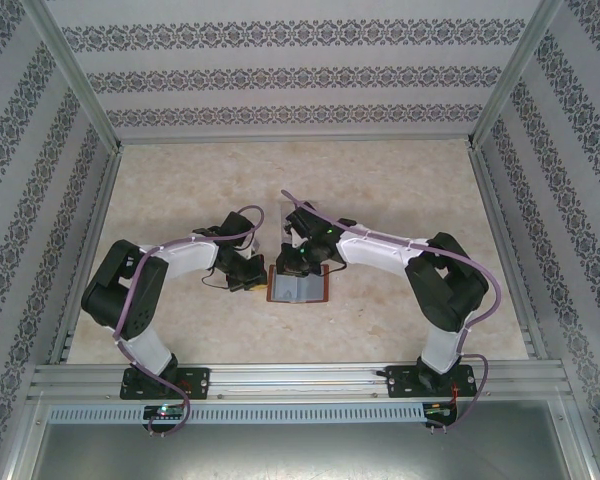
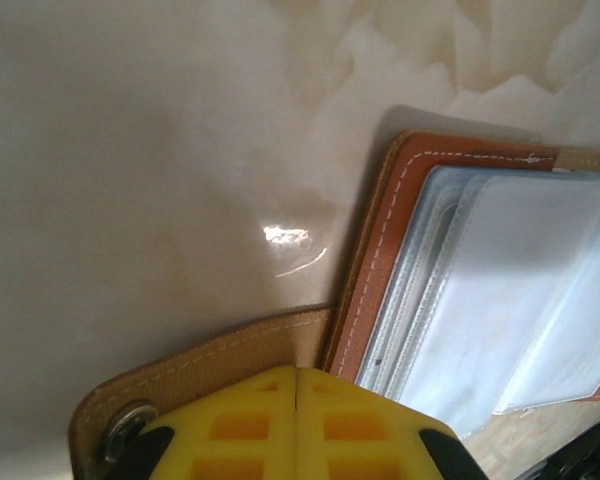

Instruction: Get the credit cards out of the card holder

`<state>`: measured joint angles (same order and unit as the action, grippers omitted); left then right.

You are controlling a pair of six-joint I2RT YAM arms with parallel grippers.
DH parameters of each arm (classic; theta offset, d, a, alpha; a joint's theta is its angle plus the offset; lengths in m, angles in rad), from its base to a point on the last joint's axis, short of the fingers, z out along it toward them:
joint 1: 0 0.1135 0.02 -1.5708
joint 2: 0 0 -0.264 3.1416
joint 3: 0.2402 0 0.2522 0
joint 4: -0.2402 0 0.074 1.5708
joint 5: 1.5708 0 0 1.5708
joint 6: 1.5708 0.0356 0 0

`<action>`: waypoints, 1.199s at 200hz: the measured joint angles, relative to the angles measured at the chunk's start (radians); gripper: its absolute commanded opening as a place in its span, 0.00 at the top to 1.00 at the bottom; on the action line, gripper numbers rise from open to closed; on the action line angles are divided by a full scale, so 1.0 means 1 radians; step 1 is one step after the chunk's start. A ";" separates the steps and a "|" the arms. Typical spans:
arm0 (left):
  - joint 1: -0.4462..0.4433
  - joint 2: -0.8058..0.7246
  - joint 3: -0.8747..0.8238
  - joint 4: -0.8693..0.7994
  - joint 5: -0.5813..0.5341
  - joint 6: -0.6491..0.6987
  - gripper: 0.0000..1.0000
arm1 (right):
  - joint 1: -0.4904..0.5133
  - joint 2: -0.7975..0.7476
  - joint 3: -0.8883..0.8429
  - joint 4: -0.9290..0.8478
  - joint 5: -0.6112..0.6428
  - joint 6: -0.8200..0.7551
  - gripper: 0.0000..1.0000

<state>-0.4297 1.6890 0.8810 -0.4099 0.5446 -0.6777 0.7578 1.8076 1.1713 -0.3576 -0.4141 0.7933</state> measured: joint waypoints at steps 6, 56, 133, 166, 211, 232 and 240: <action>0.000 -0.003 0.000 0.000 -0.001 0.000 0.94 | 0.003 0.001 -0.002 0.005 0.000 0.010 0.86; 0.000 -0.011 0.008 0.008 -0.031 -0.004 0.94 | 0.021 0.030 -0.002 0.037 -0.009 0.045 0.86; 0.000 -0.010 0.008 0.024 -0.075 -0.008 0.94 | 0.034 0.081 -0.002 0.045 -0.015 0.054 0.77; 0.000 -0.010 -0.002 0.039 -0.075 -0.009 0.94 | 0.046 0.090 0.011 0.044 -0.014 0.066 0.69; 0.000 -0.018 -0.032 0.067 -0.066 -0.012 0.94 | 0.050 0.108 0.024 0.027 -0.006 0.065 0.66; 0.000 -0.027 -0.047 0.085 -0.063 -0.015 0.94 | 0.052 0.112 0.024 0.010 0.006 0.065 0.65; 0.000 -0.030 -0.051 0.089 -0.061 -0.015 0.94 | 0.052 0.112 0.026 0.003 0.010 0.064 0.65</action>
<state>-0.4297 1.6588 0.8299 -0.3210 0.4831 -0.6930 0.8101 1.9198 1.1973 -0.3542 -0.4046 0.8574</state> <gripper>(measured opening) 0.061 0.349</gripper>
